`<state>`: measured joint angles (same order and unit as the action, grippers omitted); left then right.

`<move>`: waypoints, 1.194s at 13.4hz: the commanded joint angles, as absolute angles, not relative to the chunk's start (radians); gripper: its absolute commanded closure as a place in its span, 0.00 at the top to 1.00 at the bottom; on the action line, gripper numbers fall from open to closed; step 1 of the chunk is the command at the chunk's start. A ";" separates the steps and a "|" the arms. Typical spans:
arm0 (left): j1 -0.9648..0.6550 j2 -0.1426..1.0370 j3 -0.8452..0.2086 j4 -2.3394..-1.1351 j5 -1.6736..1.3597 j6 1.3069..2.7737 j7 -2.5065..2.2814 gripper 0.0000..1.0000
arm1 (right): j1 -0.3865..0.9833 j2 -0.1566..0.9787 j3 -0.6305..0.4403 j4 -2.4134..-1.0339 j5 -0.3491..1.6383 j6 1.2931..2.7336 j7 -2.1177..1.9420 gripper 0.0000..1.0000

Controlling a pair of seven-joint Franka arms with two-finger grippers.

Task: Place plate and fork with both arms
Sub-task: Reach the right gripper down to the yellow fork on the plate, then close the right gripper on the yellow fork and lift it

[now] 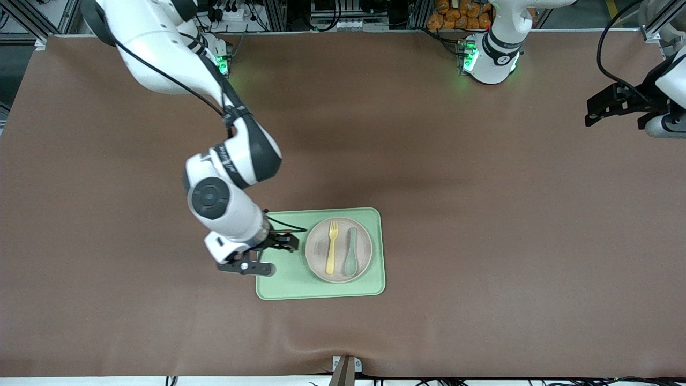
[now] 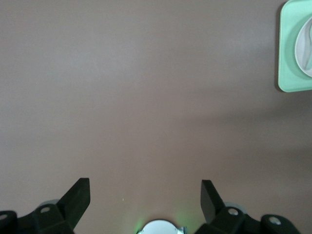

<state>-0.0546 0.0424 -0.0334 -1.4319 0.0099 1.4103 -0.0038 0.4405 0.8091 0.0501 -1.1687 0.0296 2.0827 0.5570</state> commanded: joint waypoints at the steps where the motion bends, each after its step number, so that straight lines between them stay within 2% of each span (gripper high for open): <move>1: -0.066 0.024 -0.034 -1.502 0.020 1.492 0.003 1.00 | 0.477 0.894 0.038 -1.069 0.014 2.118 0.601 0.92; 3: -0.058 0.014 -0.054 -1.515 0.020 1.493 0.005 1.00 | 0.498 0.923 0.038 -1.069 0.014 2.164 0.609 0.85; 6: -0.058 0.014 -0.054 -1.517 0.020 1.512 0.008 1.00 | 0.540 0.969 0.031 -1.069 0.011 2.216 0.650 0.69; 10: -0.054 0.017 -0.051 -1.514 0.014 1.531 0.053 1.00 | 0.575 0.997 0.014 -1.068 0.009 2.255 0.661 0.62; 12: -0.054 0.015 -0.049 -1.517 0.011 1.532 0.060 1.00 | 0.587 1.003 0.006 -1.066 0.006 2.261 0.666 0.54; 16: -0.037 0.015 -0.049 -1.520 0.011 1.542 0.060 1.00 | 0.618 1.023 -0.006 -1.060 0.005 2.298 0.664 0.54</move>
